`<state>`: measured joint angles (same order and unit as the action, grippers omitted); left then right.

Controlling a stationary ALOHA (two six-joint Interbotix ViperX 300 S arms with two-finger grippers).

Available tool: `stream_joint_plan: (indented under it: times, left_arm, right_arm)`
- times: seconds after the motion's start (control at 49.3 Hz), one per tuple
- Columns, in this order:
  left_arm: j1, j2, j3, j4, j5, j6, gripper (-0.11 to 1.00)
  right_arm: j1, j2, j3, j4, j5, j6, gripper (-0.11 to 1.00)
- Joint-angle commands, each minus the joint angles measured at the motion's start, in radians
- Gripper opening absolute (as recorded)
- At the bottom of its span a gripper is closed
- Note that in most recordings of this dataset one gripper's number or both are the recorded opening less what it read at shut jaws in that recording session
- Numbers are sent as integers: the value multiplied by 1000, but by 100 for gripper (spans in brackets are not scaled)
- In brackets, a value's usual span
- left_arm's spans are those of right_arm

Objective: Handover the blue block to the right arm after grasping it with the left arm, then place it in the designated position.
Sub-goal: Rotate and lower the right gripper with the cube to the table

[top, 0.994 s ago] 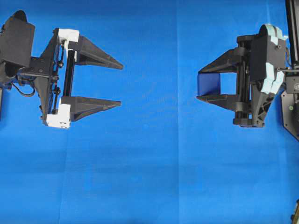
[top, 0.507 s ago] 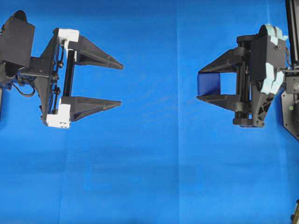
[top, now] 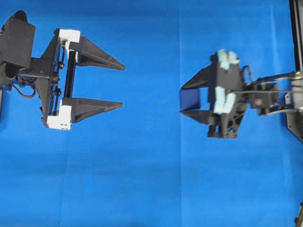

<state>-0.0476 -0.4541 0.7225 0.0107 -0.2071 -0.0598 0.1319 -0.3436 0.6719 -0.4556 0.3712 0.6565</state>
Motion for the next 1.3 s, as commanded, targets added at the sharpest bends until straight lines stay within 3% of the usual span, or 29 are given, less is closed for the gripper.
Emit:
stream_joint_plan:
  times: [0.0,0.324,0.568,1.278]
  left_arm:
    - [3,-14,-17,2,-5,0,93]
    - [3,-14,-18,2,-3,3,93]
    - [3,-14,-18,2,-5,3,93]
    - [3,-14,-18,2,-8,2,93]
  right_arm:
    - [-5,28,-5,2,-48,5,47]
    - [-44,173,44,2,-230,63,46]
    - [-60,287,67,3,-413,71,46]
    - [-80,448,67,8,-534,71,46]
